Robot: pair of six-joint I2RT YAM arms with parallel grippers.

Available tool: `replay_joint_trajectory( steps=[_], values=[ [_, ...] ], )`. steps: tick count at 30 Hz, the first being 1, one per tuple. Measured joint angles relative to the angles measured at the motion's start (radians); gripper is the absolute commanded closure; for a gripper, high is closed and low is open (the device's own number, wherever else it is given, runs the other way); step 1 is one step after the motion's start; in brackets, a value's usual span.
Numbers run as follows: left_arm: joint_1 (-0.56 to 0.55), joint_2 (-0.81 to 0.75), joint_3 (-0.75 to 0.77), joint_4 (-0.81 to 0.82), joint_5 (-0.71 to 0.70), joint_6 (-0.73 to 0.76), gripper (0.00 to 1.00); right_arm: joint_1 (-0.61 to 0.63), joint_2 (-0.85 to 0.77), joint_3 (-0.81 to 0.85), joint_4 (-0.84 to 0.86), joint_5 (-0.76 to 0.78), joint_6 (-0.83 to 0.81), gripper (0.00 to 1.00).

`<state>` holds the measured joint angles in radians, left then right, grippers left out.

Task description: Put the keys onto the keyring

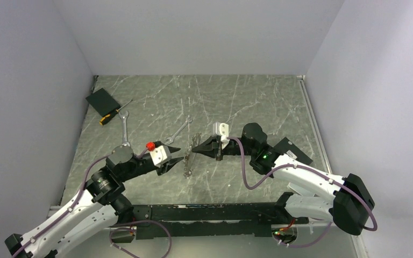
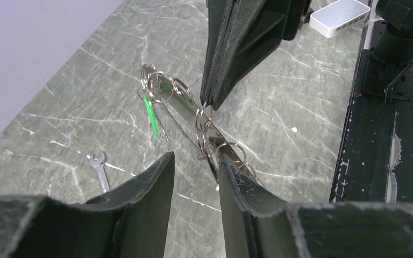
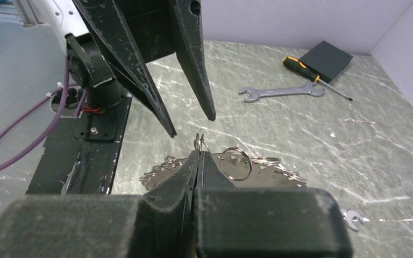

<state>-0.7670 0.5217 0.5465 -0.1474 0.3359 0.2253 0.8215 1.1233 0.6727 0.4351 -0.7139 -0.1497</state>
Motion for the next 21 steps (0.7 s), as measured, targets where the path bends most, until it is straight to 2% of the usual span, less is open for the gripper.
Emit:
replay_joint_trajectory(
  steps=[10, 16, 21],
  values=[
    [0.008, 0.079, 0.008, 0.079, 0.029, -0.048, 0.66, 0.0, 0.0, -0.011, 0.048, -0.026, 0.025, 1.0],
    [0.009, 0.085, 0.008, 0.105, 0.033, -0.078, 0.77, 0.0, 0.0, -0.012, 0.071, -0.042, 0.032, 1.0],
    [0.01, 0.1, 0.008, 0.126, 0.041, -0.089, 0.77, 0.0, 0.0, -0.013, 0.087, -0.05, 0.037, 1.0]
  ],
)
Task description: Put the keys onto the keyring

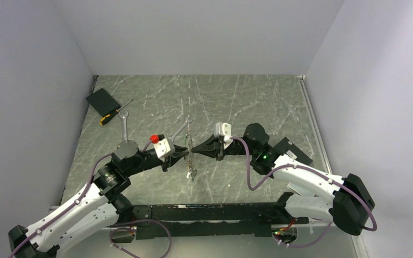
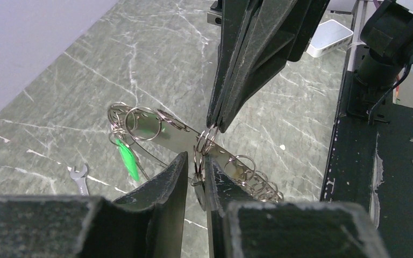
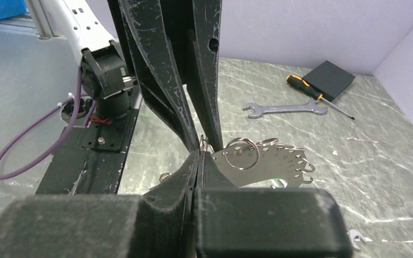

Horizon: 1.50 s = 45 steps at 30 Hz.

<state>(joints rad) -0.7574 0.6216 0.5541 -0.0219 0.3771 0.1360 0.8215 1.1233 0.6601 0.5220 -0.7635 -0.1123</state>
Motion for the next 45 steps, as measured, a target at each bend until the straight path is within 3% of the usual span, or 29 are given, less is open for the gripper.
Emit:
replay_joint_trajectory(
  steps=[9, 12, 16, 22, 23, 26, 29, 36, 45],
  values=[
    [0.002, 0.028, 0.0, 0.014, 0.044, -0.011, 0.74, 0.0, 0.0, 0.0, 0.003, -0.005, 0.002, 1.0],
    [0.002, 0.028, 0.0, 0.019, 0.052, -0.018, 0.8, 0.0, 0.0, 0.0, 0.003, -0.008, 0.003, 1.0],
    [0.002, 0.027, 0.0, 0.019, 0.06, -0.023, 1.0, 0.0, 0.0, 0.0, 0.005, -0.01, 0.008, 1.0],
    [0.002, 0.018, 0.0, 0.018, 0.064, -0.024, 1.0, 0.0, 0.0, -0.002, 0.022, -0.022, 0.012, 1.0],
    [0.002, 0.017, 0.0, 0.016, 0.064, -0.023, 1.0, 0.0, 0.0, -0.002, 0.02, -0.023, 0.011, 0.99],
    [0.001, 0.018, 0.016, -0.025, 0.063, 0.003, 1.0, 0.002, 0.0, -0.002, 0.002, -0.022, 0.004, 0.67],
    [0.002, 0.021, 0.047, -0.107, 0.051, 0.048, 1.0, 0.005, 0.0, 0.0, -0.021, -0.019, -0.004, 0.51],
    [0.002, 0.087, 0.149, -0.308, 0.034, 0.164, 1.0, 0.015, -0.033, 0.007, -0.13, 0.023, -0.044, 0.47],
    [-0.002, 0.222, 0.191, -0.419, 0.034, 0.2, 1.0, 0.143, -0.003, 0.129, -0.335, 0.133, -0.183, 0.54]
  ],
)
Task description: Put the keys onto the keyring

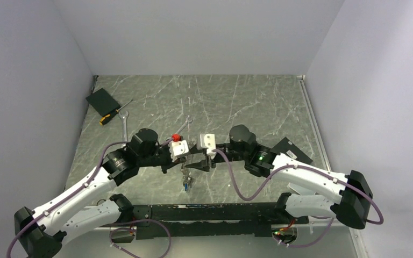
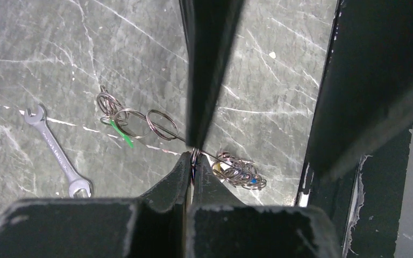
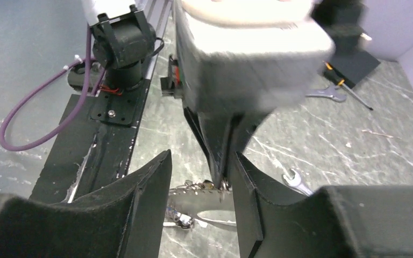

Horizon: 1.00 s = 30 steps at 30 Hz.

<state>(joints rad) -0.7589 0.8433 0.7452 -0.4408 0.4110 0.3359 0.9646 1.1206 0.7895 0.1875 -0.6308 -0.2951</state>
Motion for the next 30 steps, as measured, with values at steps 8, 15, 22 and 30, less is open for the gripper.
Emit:
replay_joint_trajectory(
  steps=[8, 15, 22, 30],
  values=[
    [-0.002, 0.005, 0.001, -0.006, 0.01, -0.016, 1.0, 0.045, 0.09, 0.053, -0.103, 0.098, -0.073, 0.59],
    [-0.002, -0.01, 0.001, -0.006, 0.012, -0.035, 1.0, 0.045, 0.094, 0.053, -0.12, 0.138, -0.099, 0.67],
    [-0.002, -0.01, 0.001, -0.009, 0.014, -0.05, 1.0, 0.045, 0.109, 0.053, -0.124, 0.159, -0.108, 0.75],
    [-0.002, -0.024, 0.001, -0.013, 0.013, -0.06, 1.0, 0.045, 0.116, 0.053, -0.119, 0.161, -0.113, 0.81]
  ],
)
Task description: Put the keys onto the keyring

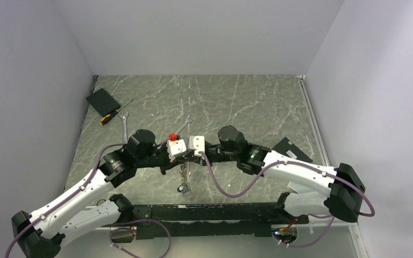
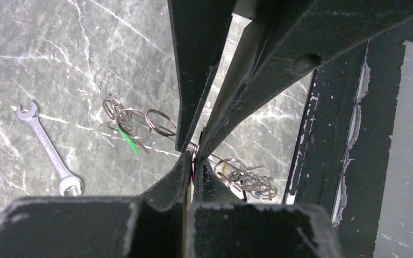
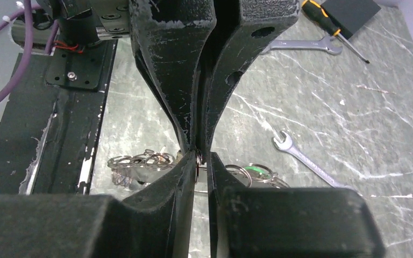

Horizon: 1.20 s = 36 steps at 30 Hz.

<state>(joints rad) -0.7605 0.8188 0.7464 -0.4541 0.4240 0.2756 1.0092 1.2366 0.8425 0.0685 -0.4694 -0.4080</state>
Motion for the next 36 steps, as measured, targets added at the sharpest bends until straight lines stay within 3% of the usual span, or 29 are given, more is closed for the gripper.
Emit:
replay_joint_trajectory(
  steps=[4, 11, 16, 18, 36],
  values=[
    [0.0, -0.007, 0.0, -0.004, -0.003, -0.004, 1.0, 0.0, 0.01, 0.002, -0.001, -0.003, -0.006, 0.76],
    [0.0, -0.012, 0.0, -0.007, -0.004, -0.003, 1.0, -0.002, 0.014, 0.006, -0.007, -0.01, -0.007, 1.0],
    [0.0, -0.012, 0.0, -0.007, -0.008, -0.002, 0.99, -0.002, 0.018, 0.006, -0.005, -0.013, -0.006, 1.0],
    [0.001, -0.014, 0.0, -0.006, -0.014, -0.005, 0.91, -0.003, 0.019, 0.006, 0.002, -0.011, -0.002, 1.0],
    [0.013, -0.128, -0.004, 0.076, -0.035, -0.056, 0.51, -0.004, -0.081, -0.143, 0.177, 0.05, 0.045, 1.0]
  ],
)
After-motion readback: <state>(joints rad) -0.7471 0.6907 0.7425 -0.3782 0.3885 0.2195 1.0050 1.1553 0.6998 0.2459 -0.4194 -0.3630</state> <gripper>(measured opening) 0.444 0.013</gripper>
